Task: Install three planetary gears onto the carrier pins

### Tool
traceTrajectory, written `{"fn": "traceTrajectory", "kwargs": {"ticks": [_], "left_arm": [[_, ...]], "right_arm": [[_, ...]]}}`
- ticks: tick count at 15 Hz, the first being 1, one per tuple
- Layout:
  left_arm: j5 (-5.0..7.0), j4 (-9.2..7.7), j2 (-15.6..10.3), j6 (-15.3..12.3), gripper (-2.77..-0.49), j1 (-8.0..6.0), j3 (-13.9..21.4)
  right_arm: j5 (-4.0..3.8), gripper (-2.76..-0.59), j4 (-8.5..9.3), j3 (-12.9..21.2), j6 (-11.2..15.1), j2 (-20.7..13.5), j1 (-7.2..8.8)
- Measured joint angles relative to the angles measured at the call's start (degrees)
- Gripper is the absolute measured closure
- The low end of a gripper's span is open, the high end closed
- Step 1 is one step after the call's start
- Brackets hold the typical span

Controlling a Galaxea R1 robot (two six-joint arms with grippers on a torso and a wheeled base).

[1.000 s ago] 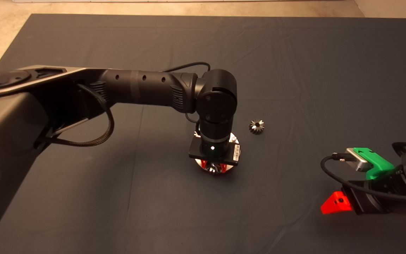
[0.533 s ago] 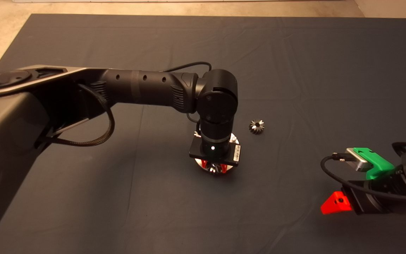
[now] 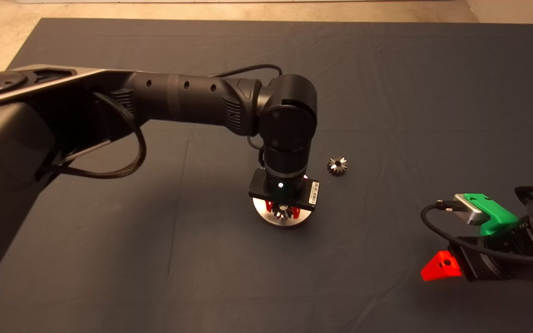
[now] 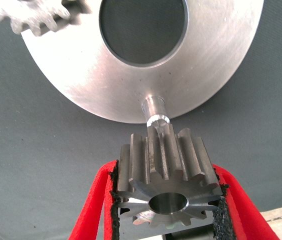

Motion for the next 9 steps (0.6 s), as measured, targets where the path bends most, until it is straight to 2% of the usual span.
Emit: {"fn": "traceTrajectory", "kwargs": {"ticks": [3, 6, 9], "left_arm": [[-0.5, 0.0, 0.01, 0.03, -0.86, 0.03, 0.0], [-0.55, -0.05, 0.12, 0.05, -0.86, 1.3, -0.06], [-1.29, -0.11, 0.17, 0.05, -0.86, 1.26, -0.26]], "right_arm": [[0.0, -2.76, -0.01, 0.0, 0.0, 0.0, 0.0], [-0.02, -2.76, 0.0, 0.0, 0.0, 0.0, 0.0], [0.0, -2.76, 0.0, 0.0, 0.0, 0.0, 0.0]]}}
